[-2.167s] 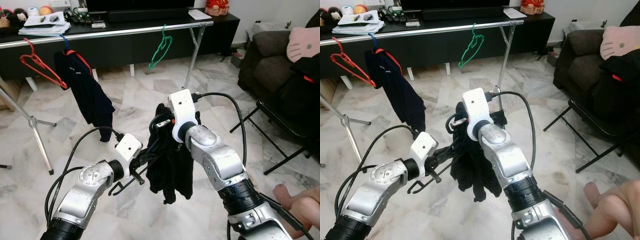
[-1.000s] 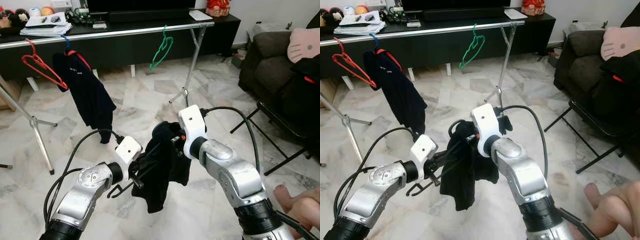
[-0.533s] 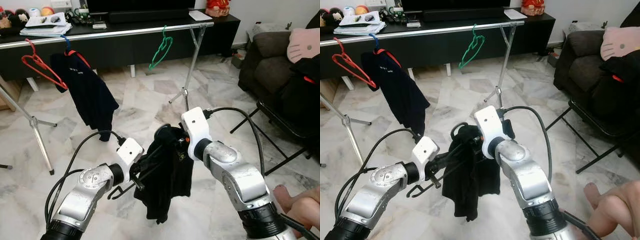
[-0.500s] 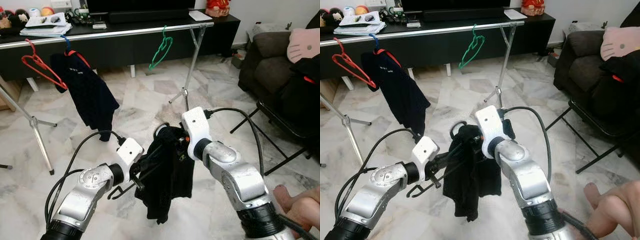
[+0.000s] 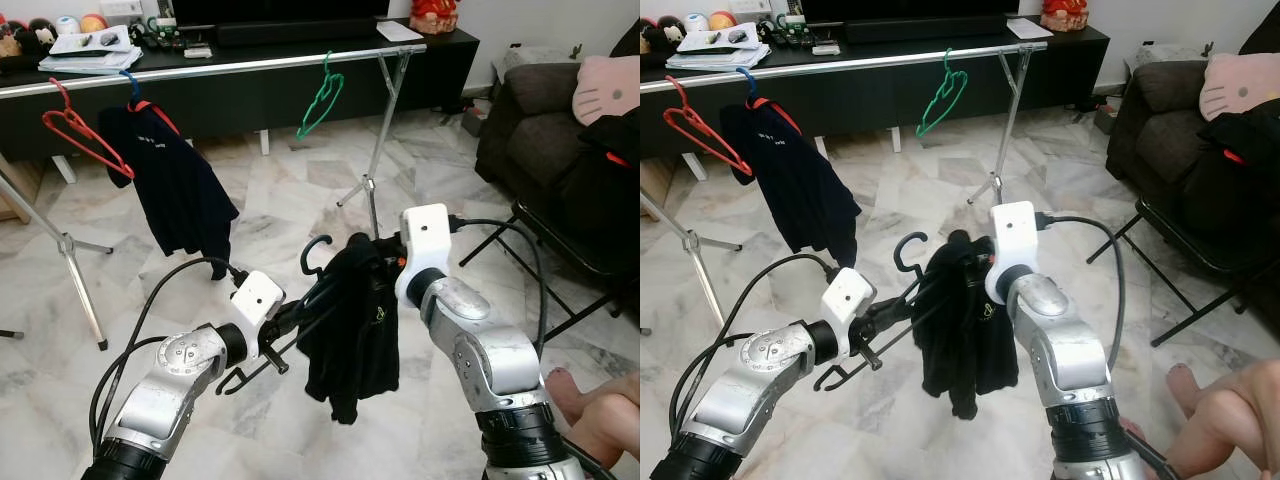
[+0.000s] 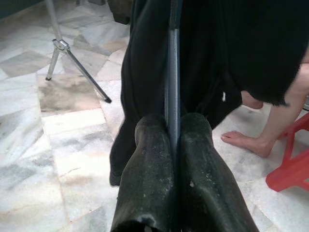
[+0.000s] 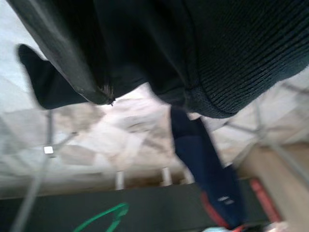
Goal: Hang hanger
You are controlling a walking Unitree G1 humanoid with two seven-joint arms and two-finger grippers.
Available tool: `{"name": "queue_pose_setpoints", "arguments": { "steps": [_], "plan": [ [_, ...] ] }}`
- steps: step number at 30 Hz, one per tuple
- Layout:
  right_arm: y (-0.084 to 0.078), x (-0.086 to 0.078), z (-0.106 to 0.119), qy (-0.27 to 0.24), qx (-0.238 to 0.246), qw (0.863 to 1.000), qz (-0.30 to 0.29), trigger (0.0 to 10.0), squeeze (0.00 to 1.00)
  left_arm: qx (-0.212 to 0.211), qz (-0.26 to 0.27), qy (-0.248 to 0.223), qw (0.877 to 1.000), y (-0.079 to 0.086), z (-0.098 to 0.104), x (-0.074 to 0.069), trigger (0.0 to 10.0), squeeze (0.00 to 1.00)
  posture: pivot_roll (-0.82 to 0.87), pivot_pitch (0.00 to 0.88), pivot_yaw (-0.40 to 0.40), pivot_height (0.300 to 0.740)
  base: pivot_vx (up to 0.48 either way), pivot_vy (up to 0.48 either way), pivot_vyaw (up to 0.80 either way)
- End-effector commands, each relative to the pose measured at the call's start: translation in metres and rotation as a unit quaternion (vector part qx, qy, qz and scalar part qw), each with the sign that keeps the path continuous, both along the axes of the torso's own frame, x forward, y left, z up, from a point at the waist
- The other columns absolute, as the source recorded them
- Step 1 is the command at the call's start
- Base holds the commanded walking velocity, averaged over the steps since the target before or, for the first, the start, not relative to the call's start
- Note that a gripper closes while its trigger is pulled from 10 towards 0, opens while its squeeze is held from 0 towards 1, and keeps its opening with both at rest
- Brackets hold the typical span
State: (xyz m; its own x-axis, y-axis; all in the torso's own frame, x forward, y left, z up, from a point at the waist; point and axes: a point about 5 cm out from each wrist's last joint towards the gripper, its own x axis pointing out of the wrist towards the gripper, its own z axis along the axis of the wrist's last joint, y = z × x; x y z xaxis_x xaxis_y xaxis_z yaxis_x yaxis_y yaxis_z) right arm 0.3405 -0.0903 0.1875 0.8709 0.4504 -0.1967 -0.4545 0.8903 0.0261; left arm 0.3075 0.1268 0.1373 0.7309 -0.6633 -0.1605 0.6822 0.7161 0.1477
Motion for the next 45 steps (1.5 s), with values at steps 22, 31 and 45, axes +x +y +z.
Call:
{"name": "queue_pose_setpoints", "arguments": {
  "steps": [22,31,45],
  "plan": [
    [-0.007,-0.022,0.008,-0.033,-0.099,0.986,0.127,10.0,0.0,0.001,0.014,-0.007,1.0,0.005,0.002,0.003,10.0,0.0,-0.06,0.146,-0.034,0.74,0.0,0.0,0.0],
    [-0.013,-0.025,-0.006,-0.018,-0.167,0.978,0.124,10.0,0.0,0.002,0.026,-0.01,1.0,0.006,0.002,0.005,10.0,0.0,-0.06,0.147,-0.032,0.74,0.0,0.0,0.0],
    [-0.019,-0.031,-0.015,-0.012,-0.219,0.963,0.157,10.0,0.0,0.001,0.031,-0.01,0.999,0.007,0.001,0.005,10.0,0.0,-0.06,0.147,-0.034,0.74,0.0,0.0,0.0]
  ]
}}
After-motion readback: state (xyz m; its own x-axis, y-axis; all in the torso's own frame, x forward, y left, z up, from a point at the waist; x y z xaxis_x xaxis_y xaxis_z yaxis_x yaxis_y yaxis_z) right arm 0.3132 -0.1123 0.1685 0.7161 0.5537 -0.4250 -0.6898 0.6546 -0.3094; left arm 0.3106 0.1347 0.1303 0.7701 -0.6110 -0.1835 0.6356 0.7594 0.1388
